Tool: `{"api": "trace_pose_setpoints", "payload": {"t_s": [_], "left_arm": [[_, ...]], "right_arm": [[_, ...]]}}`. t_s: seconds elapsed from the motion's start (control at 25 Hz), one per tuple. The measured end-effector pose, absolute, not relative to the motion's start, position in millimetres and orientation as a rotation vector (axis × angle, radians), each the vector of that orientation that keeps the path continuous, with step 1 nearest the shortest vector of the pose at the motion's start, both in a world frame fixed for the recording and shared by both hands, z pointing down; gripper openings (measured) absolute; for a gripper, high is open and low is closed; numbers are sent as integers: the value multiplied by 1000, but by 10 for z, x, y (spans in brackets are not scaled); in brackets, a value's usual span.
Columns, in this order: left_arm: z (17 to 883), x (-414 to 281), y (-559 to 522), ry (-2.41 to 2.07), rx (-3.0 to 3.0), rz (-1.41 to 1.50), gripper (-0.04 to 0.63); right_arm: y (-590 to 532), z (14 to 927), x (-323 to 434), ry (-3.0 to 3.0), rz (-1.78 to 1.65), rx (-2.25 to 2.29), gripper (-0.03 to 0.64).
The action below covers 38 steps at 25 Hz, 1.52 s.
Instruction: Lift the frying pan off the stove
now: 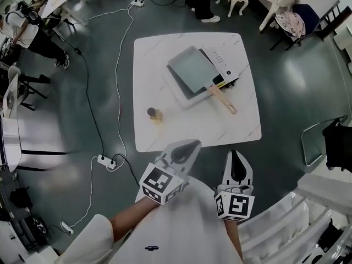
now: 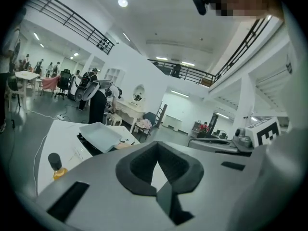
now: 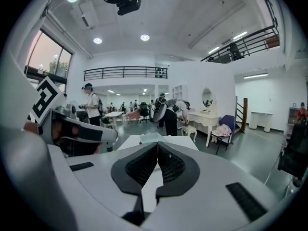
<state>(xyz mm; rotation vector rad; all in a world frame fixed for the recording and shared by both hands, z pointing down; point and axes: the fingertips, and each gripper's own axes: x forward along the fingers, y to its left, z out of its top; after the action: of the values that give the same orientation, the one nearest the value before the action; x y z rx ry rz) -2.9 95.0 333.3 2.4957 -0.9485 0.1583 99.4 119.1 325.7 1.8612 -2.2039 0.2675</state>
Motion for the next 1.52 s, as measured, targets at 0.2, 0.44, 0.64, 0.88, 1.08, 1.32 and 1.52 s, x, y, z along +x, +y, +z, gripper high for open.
{"api": "trace_pose_setpoints", "payload": {"t_s": [0.2, 0.44, 0.64, 0.88, 1.08, 1.32, 1.52], "left_arm": [[3374, -7, 516, -816, 2526, 164, 2], [3421, -107, 97, -761, 2522, 157, 2], [3449, -80, -37, -750, 2491, 155, 2], [3570, -74, -121, -748, 2409, 116, 2], [3753, 60, -142, -683, 2336, 111, 2], [3974, 284, -219, -617, 2210, 85, 3], [4227, 439, -332, -602, 2112, 79, 61]], "right_arm": [[759, 3302, 1011, -2130, 264, 1940, 0], [381, 3248, 941, -2091, 261, 2024, 0], [264, 3193, 968, -2071, 246, 2023, 0], [181, 3335, 973, -2064, 244, 1954, 0], [117, 3482, 1015, -2056, 278, 1929, 0], [-72, 3540, 1023, -2099, 305, 1842, 2], [-220, 3723, 1087, -2120, 323, 1721, 104]]}}
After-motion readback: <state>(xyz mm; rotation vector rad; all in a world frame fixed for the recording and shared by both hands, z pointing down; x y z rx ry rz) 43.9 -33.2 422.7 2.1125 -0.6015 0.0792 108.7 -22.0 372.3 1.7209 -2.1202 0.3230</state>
